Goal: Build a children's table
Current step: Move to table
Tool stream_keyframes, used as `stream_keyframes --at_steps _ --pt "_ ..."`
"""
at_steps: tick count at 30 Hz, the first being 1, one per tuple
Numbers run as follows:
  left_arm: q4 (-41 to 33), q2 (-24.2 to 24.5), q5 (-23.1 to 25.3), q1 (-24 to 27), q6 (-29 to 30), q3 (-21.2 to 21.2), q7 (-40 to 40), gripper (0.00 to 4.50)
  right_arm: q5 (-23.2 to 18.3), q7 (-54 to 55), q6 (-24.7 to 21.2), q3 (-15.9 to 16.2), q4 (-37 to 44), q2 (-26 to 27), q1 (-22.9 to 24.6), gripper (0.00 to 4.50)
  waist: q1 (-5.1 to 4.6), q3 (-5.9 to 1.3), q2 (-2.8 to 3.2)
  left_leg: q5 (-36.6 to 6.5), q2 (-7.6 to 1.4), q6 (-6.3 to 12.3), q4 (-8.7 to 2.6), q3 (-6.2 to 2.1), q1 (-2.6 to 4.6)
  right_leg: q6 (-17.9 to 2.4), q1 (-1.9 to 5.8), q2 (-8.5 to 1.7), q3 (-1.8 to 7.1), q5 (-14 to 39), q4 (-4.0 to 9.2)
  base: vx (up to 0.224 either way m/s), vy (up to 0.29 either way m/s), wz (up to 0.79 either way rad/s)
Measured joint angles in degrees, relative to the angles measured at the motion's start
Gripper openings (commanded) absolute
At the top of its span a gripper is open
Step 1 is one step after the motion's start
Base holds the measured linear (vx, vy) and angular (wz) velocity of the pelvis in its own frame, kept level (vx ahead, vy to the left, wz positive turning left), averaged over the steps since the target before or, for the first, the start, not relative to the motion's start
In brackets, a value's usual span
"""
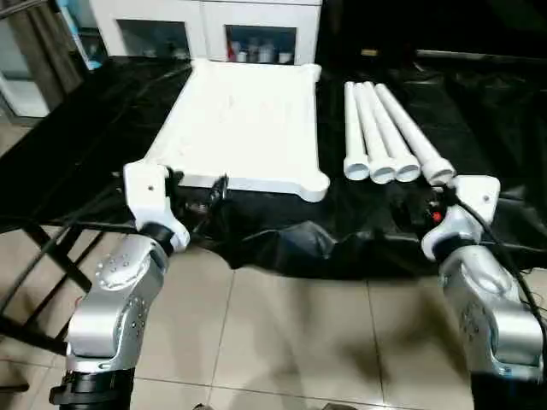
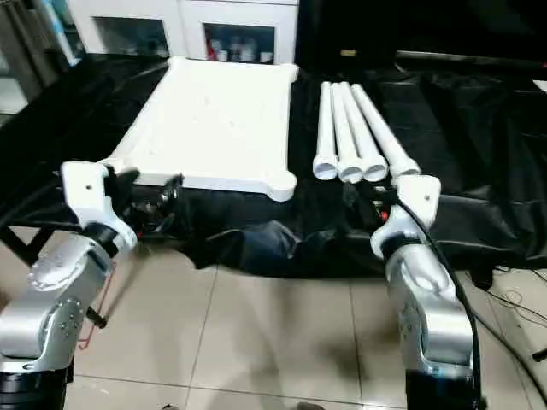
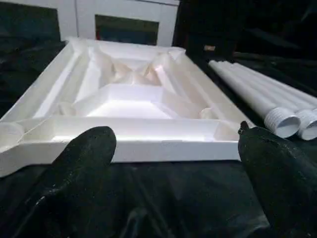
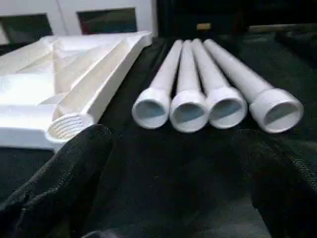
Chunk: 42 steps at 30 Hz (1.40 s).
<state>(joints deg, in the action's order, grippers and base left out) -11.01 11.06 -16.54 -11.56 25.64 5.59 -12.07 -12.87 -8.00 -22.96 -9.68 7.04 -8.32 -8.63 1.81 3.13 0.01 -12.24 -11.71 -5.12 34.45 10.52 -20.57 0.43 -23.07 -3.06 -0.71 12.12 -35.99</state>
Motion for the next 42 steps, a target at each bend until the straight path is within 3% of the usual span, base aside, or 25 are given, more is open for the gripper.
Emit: stream_keyframes --at_steps 2,4,8,13,19,25,42 --pt "-0.01 0.15 0.33 0.19 -0.73 0.37 0.41 4.50 -0.10 0.00 0.07 0.79 -0.64 1.21 -0.60 4.37 0.18 -0.06 -0.81 0.02 -0.04 0.03 0.04 -0.08 -0.01 -0.07 -0.02 0.03 -0.09 0.04 -0.05 0.000 0.000 0.00" --pt "0.01 0.11 2.13 1.07 -2.67 0.36 1.31 4.50 -0.09 0.26 0.11 1.19 -1.53 2.14 -1.86 4.37 0.26 -0.12 -1.23 0.02 -0.03 0.06 0.13 -0.11 0.03 -0.06 -0.02 -0.01 -0.10 0.04 -0.02 0.000 0.000 0.00" --pt "-0.16 -0.62 3.35 3.94 -5.26 -0.08 1.69 4.50 -0.01 0.65 0.10 2.02 -1.63 2.90 -2.66 4.37 0.76 -0.26 -1.51 0.00 0.03 0.11 0.17 -0.10 0.02 -0.04 -0.01 -0.10 -0.12 0.02 0.03 0.000 0.000 0.00" --pt "-0.48 -0.84 3.02 4.26 -6.88 -0.76 0.92 4.50 0.02 0.66 0.10 3.05 -1.35 3.18 -0.97 4.37 1.42 -0.28 -1.56 0.02 0.02 0.08 0.16 -0.11 0.06 -0.02 0.01 -0.10 -0.13 0.01 0.01 0.000 0.000 0.00" --pt "-0.60 -2.55 3.13 4.28 -9.20 -0.19 2.22 4.50 0.11 0.92 0.10 2.93 -1.36 3.19 -0.46 4.37 1.19 -0.28 -1.55 0.04 0.02 0.03 0.16 -0.12 0.08 0.01 0.01 -0.09 -0.12 -0.04 -0.01 0.000 0.000 0.00" --pt "-0.39 -5.13 9.17 3.26 -13.48 1.46 11.71 4.50 0.09 1.39 0.10 2.87 -1.31 3.14 -0.46 4.37 1.01 -0.30 -1.53 0.04 0.02 0.03 0.17 -0.15 0.06 0.02 0.01 -0.09 -0.14 -0.05 -0.02 0.000 0.000 0.00" --pt "0.15 -4.40 8.46 3.13 -12.14 1.23 9.47 4.50 -0.17 1.83 -0.18 2.73 -0.92 3.13 -0.43 4.37 0.91 -0.32 -1.50 0.04 0.03 0.03 0.17 -0.17 0.07 0.02 0.01 -0.08 -0.14 -0.05 -0.01 0.000 0.000 0.00"
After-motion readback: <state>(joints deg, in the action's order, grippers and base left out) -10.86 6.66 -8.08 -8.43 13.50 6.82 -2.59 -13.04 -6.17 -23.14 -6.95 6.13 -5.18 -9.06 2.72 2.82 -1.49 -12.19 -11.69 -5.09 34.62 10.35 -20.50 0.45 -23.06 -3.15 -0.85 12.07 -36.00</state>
